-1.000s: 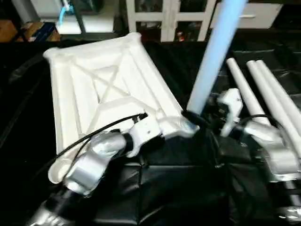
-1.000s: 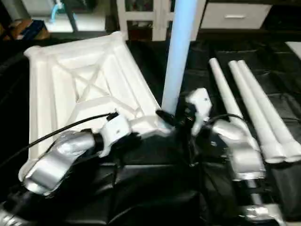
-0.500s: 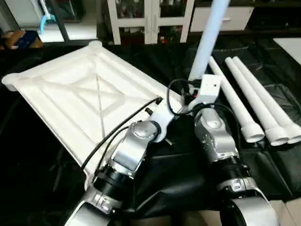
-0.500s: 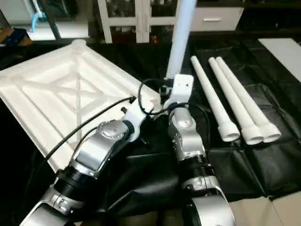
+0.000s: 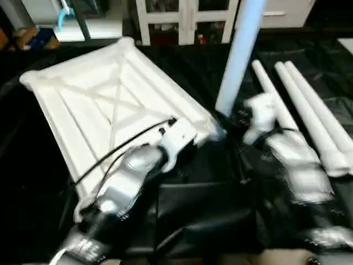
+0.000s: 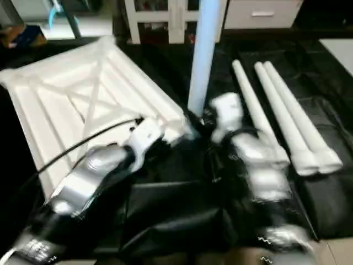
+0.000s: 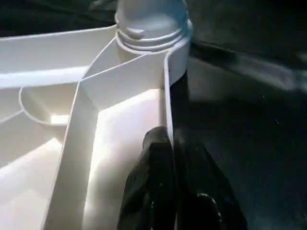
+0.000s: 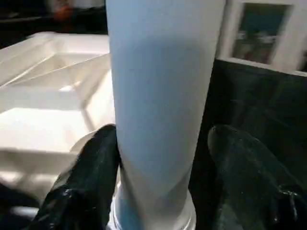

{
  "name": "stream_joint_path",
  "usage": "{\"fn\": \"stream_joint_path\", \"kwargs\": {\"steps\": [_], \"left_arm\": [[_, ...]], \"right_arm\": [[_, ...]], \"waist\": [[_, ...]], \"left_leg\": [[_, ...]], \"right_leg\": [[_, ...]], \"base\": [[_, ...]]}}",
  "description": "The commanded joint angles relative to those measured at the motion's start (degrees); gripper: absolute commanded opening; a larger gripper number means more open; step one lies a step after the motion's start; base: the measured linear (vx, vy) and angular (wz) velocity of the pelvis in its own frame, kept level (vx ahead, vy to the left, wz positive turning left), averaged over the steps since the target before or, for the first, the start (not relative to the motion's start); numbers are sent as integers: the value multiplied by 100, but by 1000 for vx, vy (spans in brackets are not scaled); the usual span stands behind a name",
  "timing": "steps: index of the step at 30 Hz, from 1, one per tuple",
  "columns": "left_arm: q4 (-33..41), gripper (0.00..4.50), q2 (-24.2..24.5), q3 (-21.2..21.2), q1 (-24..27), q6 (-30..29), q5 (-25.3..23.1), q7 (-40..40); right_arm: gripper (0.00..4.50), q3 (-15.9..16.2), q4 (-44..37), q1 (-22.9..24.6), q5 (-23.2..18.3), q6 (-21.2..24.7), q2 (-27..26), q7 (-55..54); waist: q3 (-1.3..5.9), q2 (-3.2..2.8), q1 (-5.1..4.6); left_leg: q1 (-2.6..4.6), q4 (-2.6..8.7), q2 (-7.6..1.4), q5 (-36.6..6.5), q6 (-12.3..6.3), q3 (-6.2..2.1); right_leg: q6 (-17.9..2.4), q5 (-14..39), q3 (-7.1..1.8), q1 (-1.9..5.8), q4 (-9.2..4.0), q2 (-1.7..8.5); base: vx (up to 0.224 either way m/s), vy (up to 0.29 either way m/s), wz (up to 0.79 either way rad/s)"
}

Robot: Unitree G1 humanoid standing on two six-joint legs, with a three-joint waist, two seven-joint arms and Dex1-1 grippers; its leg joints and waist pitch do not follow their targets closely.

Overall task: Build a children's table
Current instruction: Rotate leg to tighten

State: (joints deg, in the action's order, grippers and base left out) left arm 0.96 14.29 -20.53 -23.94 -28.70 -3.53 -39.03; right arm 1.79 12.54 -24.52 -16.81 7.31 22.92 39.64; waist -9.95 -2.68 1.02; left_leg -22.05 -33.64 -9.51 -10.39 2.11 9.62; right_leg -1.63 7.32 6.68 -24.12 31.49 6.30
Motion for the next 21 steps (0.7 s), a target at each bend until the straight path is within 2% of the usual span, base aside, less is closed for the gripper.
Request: {"fn": "stream_joint_path", "kwargs": {"steps": [1, 3, 4, 5, 6, 8, 9, 10, 11, 13, 14, 15, 16, 18, 21], "left_arm": [[253, 0, 323, -191, 225, 330, 143, -534], [325, 0, 425, -244, 288, 377, 176, -668], [384, 0, 542, -324, 348, 408, 158, -781], [399, 0, 573, -344, 371, 433, 142, -802], [401, 0, 575, -344, 373, 434, 142, -804], [438, 0, 601, -342, 405, 477, 156, -857], [452, 0, 618, -344, 413, 502, 174, -877], [472, 0, 638, -353, 420, 544, 198, -905], [473, 0, 639, -353, 420, 545, 198, -905], [504, 0, 665, -372, 430, 582, 236, -927], [524, 0, 686, -379, 442, 604, 258, -944], [534, 0, 694, -381, 449, 612, 264, -953], [543, 0, 700, -383, 455, 616, 265, -961], [559, 0, 711, -378, 471, 625, 262, -979], [570, 0, 731, -373, 488, 640, 265, -1008]], "right_arm": [[348, -68, -377, 185, -250, 159, 357, 593], [364, -78, -452, 246, -329, 214, 467, 753], [364, -71, -493, 321, -345, 213, 633, 953], [377, -60, -529, 360, -413, 346, 720, 1088], [377, -55, -535, 365, -421, 359, 733, 1112], [377, -17, -584, 409, -495, 507, 901, 1371], [377, -36, -579, 405, -521, 529, 923, 1440], [377, -77, -542, 376, -587, 574, 922, 1536], [377, -79, -540, 374, -590, 575, 921, 1539], [345, -89, -521, 341, -661, 603, 914, 1608], [344, -85, -549, 339, -720, 656, 924, 1657], [325, -82, -571, 342, -751, 696, 929, 1683], [311, -75, -583, 349, -763, 714, 927, 1698], [304, -73, -599, 361, -797, 759, 909, 1731], [269, -71, -601, 375, -815, 803, 884, 1780]], "waist": [[530, 49, 56], [536, 64, 90], [569, 68, 104], [599, 79, 97], [641, 56, 131], [639, 93, 140], [624, 92, 153], [625, 106, 162], [615, 104, 161], [583, 108, 161], [565, 101, 159], [550, 97, 160], [554, 89, 160], [558, 97, 155], [582, 102, 150]], "left_leg": [[119, 457, -364, -1524, -532, -97], [125, 420, -361, -1217, -696, -45], [132, 388, -355, -920, -810, -21], [91, 369, -347, -679, -907, -29], [90, 318, -344, -185, -1118, -26], [56, 251, -320, 307, -1435, -12], [40, 238, -324, 273, -1523, -13], [34, 243, -322, 136, -1529, -19], [31, 248, -325, 54, -1514, -18], [44, 273, -335, -249, -1362, -18], [62, 292, -339, -464, -1226, -16], [74, 311, -343, -645, -1088, -16], [94, 322, -351, -750, -972, -19], [88, 329, -351, -766, -894, -16], [78, 321, -346, -622, -917, -1]], "right_leg": [[-1186, 1733, -368, 269, -299, 302], [-1333, 1393, -419, 235, -245, 272], [-1462, 1103, -447, 237, -179, 258], [-1523, 855, -446, 281, -124, 254], [-1635, 322, -449, 283, -40, 239], [-1767, -182, -464, 268, 27, 226], [-1779, -57, -464, 276, 29, 244], [-1738, 201, -455, 304, 12, 266], [-1714, 350, -453, 301, -4, 268], [-1587, 909, -444, 288, -74, 266], [-1512, 1234, -445, 274, -112, 259], [-1440, 1476, -446, 267, -141, 254], [-1391, 1576, -449, 255, -152, 247], [-1372, 1495, -459, 259, -140, 241], [-1402, 1240, -480, 264, -101, 232]], "base": [[85, -4, 7], [90, -9, 13], [86, -11, 14], [79, -6, 7], [67, 2, 2], [58, 3, 3], [0, 0, 0], [0, 0, 0], [0, 0, 0], [0, 0, 0], [0, 0, 0], [0, 0, 0], [0, 0, 0], [0, 0, 0], [0, 0, 0]]}}
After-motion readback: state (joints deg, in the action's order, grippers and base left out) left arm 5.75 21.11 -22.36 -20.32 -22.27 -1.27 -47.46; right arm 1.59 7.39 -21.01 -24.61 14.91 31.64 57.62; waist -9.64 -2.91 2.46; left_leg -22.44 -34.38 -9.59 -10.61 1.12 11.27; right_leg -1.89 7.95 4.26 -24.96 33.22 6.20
